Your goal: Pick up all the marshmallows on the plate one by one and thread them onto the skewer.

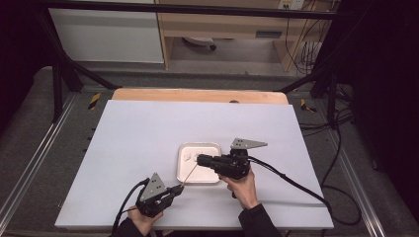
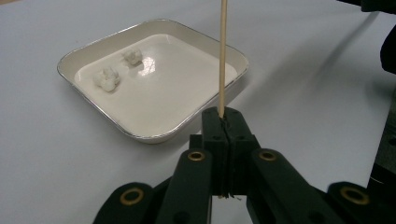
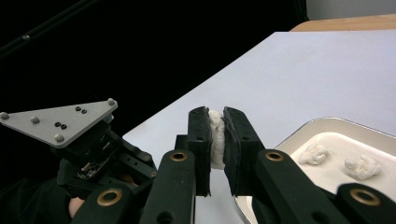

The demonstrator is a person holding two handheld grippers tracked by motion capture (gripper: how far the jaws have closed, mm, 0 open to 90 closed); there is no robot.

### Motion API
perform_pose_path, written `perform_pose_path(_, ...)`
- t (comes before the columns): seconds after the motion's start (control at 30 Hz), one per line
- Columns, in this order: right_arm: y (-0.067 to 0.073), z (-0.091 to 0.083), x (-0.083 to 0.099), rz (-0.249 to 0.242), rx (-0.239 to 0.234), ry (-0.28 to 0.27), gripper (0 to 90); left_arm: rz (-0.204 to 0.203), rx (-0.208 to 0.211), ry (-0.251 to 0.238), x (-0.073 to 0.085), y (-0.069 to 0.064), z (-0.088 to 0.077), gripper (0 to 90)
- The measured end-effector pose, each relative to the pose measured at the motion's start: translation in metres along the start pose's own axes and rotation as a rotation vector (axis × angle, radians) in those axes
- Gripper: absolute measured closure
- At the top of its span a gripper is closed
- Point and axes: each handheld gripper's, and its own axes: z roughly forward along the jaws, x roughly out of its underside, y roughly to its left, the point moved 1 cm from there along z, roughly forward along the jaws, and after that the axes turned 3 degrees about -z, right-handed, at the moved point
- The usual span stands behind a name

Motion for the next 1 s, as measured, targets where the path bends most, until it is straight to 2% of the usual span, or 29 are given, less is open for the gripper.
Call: perform_pose_path(1.0,0.004,0.006,0.011,-0.028,-0.028,0.008,82.3,0.013,0.000,0.021,0.000,-0.003,0.001,88.9)
